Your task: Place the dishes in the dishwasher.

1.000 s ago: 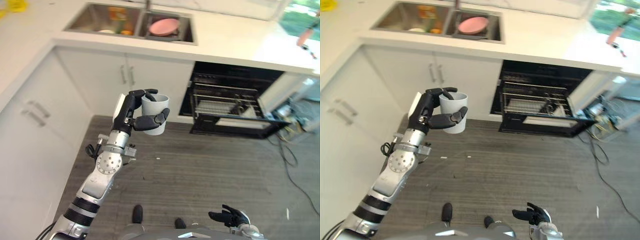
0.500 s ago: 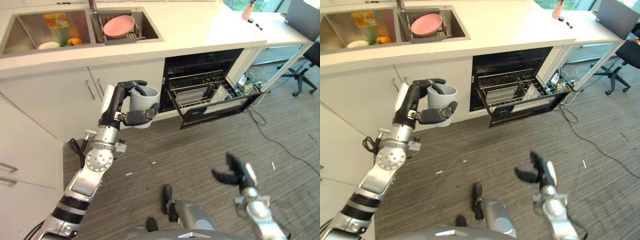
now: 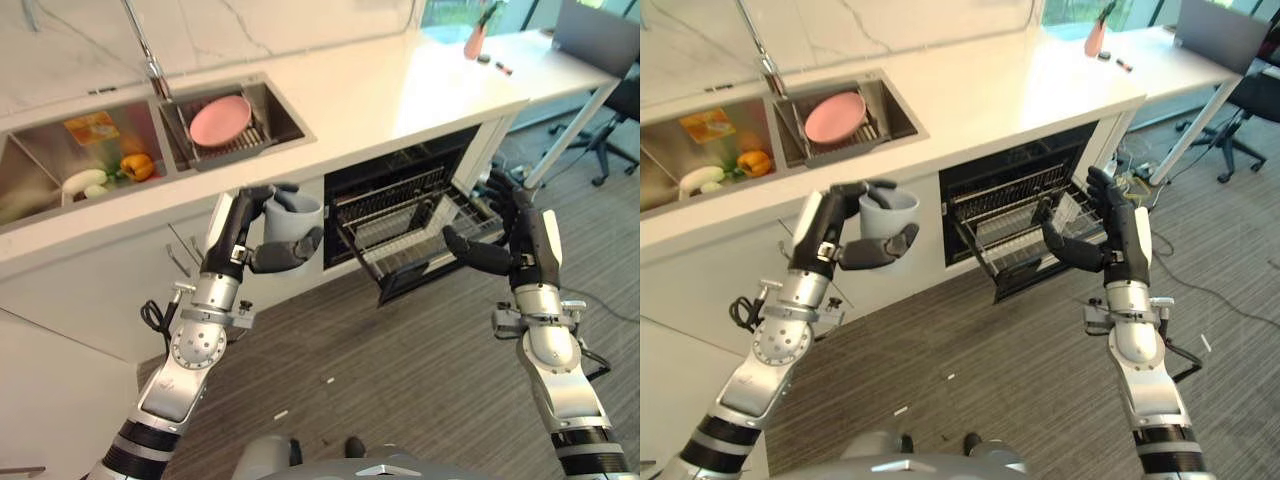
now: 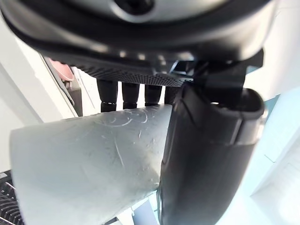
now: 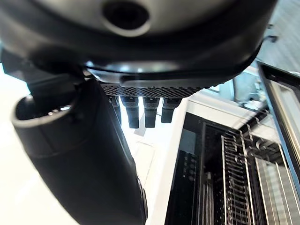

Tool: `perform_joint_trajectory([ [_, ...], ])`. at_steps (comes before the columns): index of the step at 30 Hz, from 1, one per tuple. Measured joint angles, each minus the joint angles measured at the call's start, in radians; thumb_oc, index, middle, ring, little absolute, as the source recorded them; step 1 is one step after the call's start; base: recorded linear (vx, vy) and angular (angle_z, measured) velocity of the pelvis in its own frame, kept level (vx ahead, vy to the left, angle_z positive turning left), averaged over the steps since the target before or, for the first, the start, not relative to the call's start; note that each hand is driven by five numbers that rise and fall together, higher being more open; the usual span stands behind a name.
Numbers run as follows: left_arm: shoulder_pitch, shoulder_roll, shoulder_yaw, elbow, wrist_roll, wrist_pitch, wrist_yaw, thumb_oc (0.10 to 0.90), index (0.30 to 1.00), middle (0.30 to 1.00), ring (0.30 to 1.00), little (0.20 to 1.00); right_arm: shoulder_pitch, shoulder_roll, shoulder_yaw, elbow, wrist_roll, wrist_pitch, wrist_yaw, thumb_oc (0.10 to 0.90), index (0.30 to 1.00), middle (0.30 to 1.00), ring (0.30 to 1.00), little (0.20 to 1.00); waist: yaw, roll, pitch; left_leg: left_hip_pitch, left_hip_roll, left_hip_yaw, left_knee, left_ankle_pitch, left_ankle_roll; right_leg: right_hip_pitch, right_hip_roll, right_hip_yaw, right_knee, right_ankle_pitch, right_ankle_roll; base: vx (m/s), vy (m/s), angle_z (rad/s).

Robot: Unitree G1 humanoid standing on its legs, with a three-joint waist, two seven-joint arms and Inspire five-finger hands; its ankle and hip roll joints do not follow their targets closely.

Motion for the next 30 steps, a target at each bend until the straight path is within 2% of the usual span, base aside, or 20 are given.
perform_joint_trajectory([
  [1, -0.001, -0.001, -0.002, 0.01, 0.0, 0.0, 0.0, 0.4, 0.3, 0.3, 0.3, 0.3, -0.003, 0.008, 0.035, 0.0, 0.003, 0.0, 0.002, 0.8, 0.9, 0.9, 0.9, 0.9, 0.008, 0.008, 0.0, 0.004, 0.0, -0.016, -0.215, 0.045, 0.007, 0.009, -0.021, 0.02, -0.022, 0.008, 0.027, 0.3, 0.035, -0.88],
  [3, -0.002, -0.022, -0.007, 0.041, 0.001, 0.0, 0.002, 0.4, 0.3, 0.3, 0.3, 0.3, 0.002, -0.032, 0.081, 0.0, 0.016, 0.0, 0.011, 0.8, 0.9, 0.9, 0.9, 0.9, 0.011, 0.081, 0.0, 0.048, 0.044, -0.076, -0.45, 0.138, -0.059, 0.039, 0.01, 0.007, -0.024, -0.005, 0.045, 0.19, 0.015, -0.86],
  [5, -0.005, -0.02, -0.008, 0.064, 0.001, 0.012, 0.017, 0.4, 0.3, 0.3, 0.3, 0.3, 0.017, -0.027, 0.118, -0.013, 0.042, 0.002, 0.023, 0.8, 0.9, 0.9, 0.9, 0.9, 0.055, 0.085, 0.006, 0.12, 0.021, -0.109, -0.471, 0.278, -0.023, 0.053, 0.011, -0.013, -0.018, -0.041, 0.13, 0.15, 0.061, -1.3],
  [6, -0.006, -0.015, -0.006, 0.064, 0.001, 0.012, 0.023, 0.4, 0.3, 0.3, 0.3, 0.3, 0.03, -0.018, 0.118, -0.032, 0.056, 0.001, 0.029, 0.8, 0.9, 0.9, 0.9, 0.9, 0.057, 0.076, 0.004, 0.128, 0.006, -0.11, -0.46, 0.302, 0.008, 0.063, 0.022, -0.024, -0.028, -0.042, 0.128, 0.17, 0.1, -1.05],
  [7, -0.009, -0.014, -0.006, 0.063, 0.001, 0.012, 0.027, 0.4, 0.3, 0.3, 0.3, 0.3, 0.039, -0.005, 0.113, -0.06, 0.082, 0.002, 0.032, 0.8, 0.9, 0.9, 0.9, 0.9, 0.056, 0.063, 0.002, 0.142, -0.009, -0.092, -0.464, 0.291, 0.053, 0.071, 0.02, -0.047, -0.03, -0.043, 0.109, 0.26, 0.178, -0.48],
  [8, -0.018, -0.017, -0.01, 0.061, 0.001, 0.012, 0.034, 0.4, 0.3, 0.3, 0.3, 0.3, 0.054, 0.013, 0.104, -0.119, 0.114, 0.0, 0.035, 0.8, 0.9, 0.9, 0.9, 0.9, 0.05, 0.059, 0.004, 0.163, -0.032, -0.086, -0.475, 0.291, 0.064, 0.085, 0.001, -0.082, -0.031, -0.036, 0.098, 0.13, 0.097, -0.25],
  [10, -0.047, -0.013, -0.03, 0.061, 0.001, 0.013, 0.033, 0.4, 0.3, 0.3, 0.3, 0.3, 0.059, 0.039, 0.098, -0.168, 0.13, -0.004, 0.034, 0.8, 0.9, 0.9, 0.9, 0.9, 0.012, 0.058, 0.004, 0.209, -0.038, -0.096, -0.515, 0.292, 0.081, 0.095, -0.002, -0.096, -0.004, -0.035, 0.114, 0.11, 0.106, 0.05],
  [13, -0.094, -0.014, -0.051, 0.06, 0.002, 0.011, 0.042, 0.4, 0.3, 0.3, 0.3, 0.3, 0.057, 0.075, 0.101, -0.218, 0.156, -0.008, 0.04, 0.8, 0.9, 0.9, 0.9, 0.9, -0.005, 0.041, -0.006, 0.225, -0.024, -0.077, -0.515, 0.269, 0.096, 0.038, 0.026, -0.061, 0.085, -0.048, 0.145, 0.05, 0.109, -0.21],
  [15, -0.112, -0.01, -0.056, 0.07, 0.001, 0.01, 0.05, 0.4, 0.3, 0.3, 0.3, 0.3, 0.043, 0.084, 0.113, -0.224, 0.157, -0.011, 0.045, 0.8, 0.9, 0.9, 0.9, 0.9, 0.007, 0.047, -0.003, 0.224, 0.009, -0.052, -0.514, 0.269, 0.099, -0.045, 0.063, -0.048, 0.213, -0.077, 0.178, -0.01, 0.067, -0.46],
  [16, -0.125, -0.002, -0.067, 0.08, 0.002, 0.013, 0.059, 0.4, 0.3, 0.3, 0.3, 0.3, 0.035, 0.09, 0.125, -0.222, 0.16, -0.011, 0.048, 0.8, 0.9, 0.9, 0.9, 0.9, -0.005, 0.043, -0.002, 0.225, 0.028, -0.038, -0.512, 0.257, 0.112, -0.098, 0.079, -0.07, 0.285, -0.059, 0.212, 0.01, 0.063, -1.08],
  [17, -0.132, 0.025, -0.061, 0.087, 0.002, 0.015, 0.084, 0.4, 0.3, 0.3, 0.3, 0.3, -0.019, 0.106, 0.164, -0.216, 0.188, -0.01, 0.045, 0.8, 0.9, 0.9, 0.9, 0.9, 0.021, 0.06, 0.026, 0.229, 0.082, 0.024, -0.504, 0.242, 0.12, -0.256, 0.104, -0.218, 0.527, -0.061, 0.272, 0.08, -0.016, -0.98],
  [18, -0.15, 0.027, -0.073, 0.11, 0.004, 0.031, 0.076, 0.4, 0.3, 0.3, 0.3, 0.3, -0.022, 0.103, 0.172, -0.217, 0.193, -0.01, 0.055, 0.8, 0.9, 0.9, 0.9, 0.9, 0.012, 0.072, 0.032, 0.236, 0.097, 0.024, -0.5, 0.241, 0.118, -0.268, 0.097, -0.263, 0.512, -0.071, 0.234, 0.08, -0.073, -0.92],
  [19, -0.158, 0.027, -0.087, 0.122, 0.004, 0.04, 0.069, 0.4, 0.3, 0.3, 0.3, 0.3, -0.021, 0.097, 0.172, -0.217, 0.193, -0.009, 0.056, 0.8, 0.9, 0.9, 0.9, 0.9, -0.001, 0.073, 0.032, 0.251, 0.097, 0.023, -0.502, 0.235, 0.11, -0.259, 0.077, -0.273, 0.452, -0.078, 0.221, 0.13, -0.095, -0.11],
  [21, -0.165, 0.024, -0.097, 0.12, 0.02, 0.043, 0.06, 0.4, 0.3, 0.3, 0.3, 0.3, -0.023, 0.084, 0.169, -0.217, 0.193, -0.011, 0.048, 0.8, 0.9, 0.9, 0.9, 0.9, -0.015, 0.077, 0.031, 0.273, 0.089, 0.028, -0.506, 0.226, 0.089, -0.23, 0.015, -0.219, 0.285, -0.054, 0.195, 0.09, -0.063, -0.01],
  [23, -0.182, 0.023, -0.097, 0.119, 0.043, 0.041, 0.065, 0.4, 0.3, 0.3, 0.3, 0.3, -0.021, 0.072, 0.167, -0.217, 0.192, -0.011, 0.048, 0.8, 0.9, 0.9, 0.9, 0.9, -0.014, 0.076, 0.03, 0.281, 0.08, 0.021, -0.507, 0.222, 0.075, -0.213, -0.036, -0.17, 0.156, 0.0, 0.2, 0.09, -0.097, 0.08],
  [25, -0.188, 0.026, -0.093, 0.115, 0.067, 0.043, 0.073, 0.4, 0.3, 0.3, 0.3, 0.3, -0.013, 0.074, 0.172, -0.217, 0.192, -0.008, 0.054, 0.8, 0.9, 0.9, 0.9, 0.9, -0.009, 0.059, 0.018, 0.296, 0.072, 0.024, -0.513, 0.216, 0.055, -0.175, -0.075, -0.179, 0.056, 0.07, 0.213, 0.14, -0.16, 0.06],
  [26, -0.187, 0.037, -0.073, 0.11, 0.109, 0.042, 0.082, 0.4, 0.3, 0.3, 0.3, 0.3, -0.01, 0.074, 0.18, -0.214, 0.193, -0.006, 0.064, 0.8, 0.9, 0.9, 0.9, 0.9, 0.006, 0.024, -0.004, 0.315, 0.065, 0.031, -0.513, 0.205, 0.026, -0.133, -0.085, -0.182, -0.008, 0.126, 0.207, 0.13, -0.116, -0.11],
  [27, -0.184, 0.048, -0.053, 0.104, 0.124, 0.042, 0.085, 0.4, 0.3, 0.3, 0.3, 0.3, -0.008, 0.078, 0.182, -0.214, 0.193, -0.006, 0.072, 0.8, 0.9, 0.9, 0.9, 0.9, 0.013, -0.01, -0.026, 0.323, 0.054, 0.037, -0.513, 0.191, 0.002, -0.11, -0.084, -0.183, -0.037, 0.14, 0.183, 0.11, -0.115, -0.34],
  [28, -0.171, 0.032, -0.028, 0.097, 0.14, 0.042, 0.095, 0.4, 0.3, 0.3, 0.3, 0.3, -0.015, 0.069, 0.181, -0.21, 0.193, -0.004, 0.078, 0.8, 0.9, 0.9, 0.9, 0.9, 0.029, 0.005, -0.035, 0.333, 0.076, 0.05, -0.512, 0.183, -0.021, -0.098, -0.06, -0.178, -0.069, 0.151, 0.154, 0.09, -0.092, -0.34],
  [30, -0.168, 0.024, 0.001, 0.079, 0.168, 0.041, 0.105, 0.4, 0.3, 0.3, 0.3, 0.3, -0.016, 0.046, 0.168, -0.213, 0.195, -0.005, 0.076, 0.8, 0.9, 0.9, 0.9, 0.9, 0.012, 0.041, -0.056, 0.341, 0.145, 0.044, -0.516, 0.182, -0.05, -0.084, 0.009, -0.192, -0.066, 0.142, 0.114, 0.05, -0.09, -0.13],
])
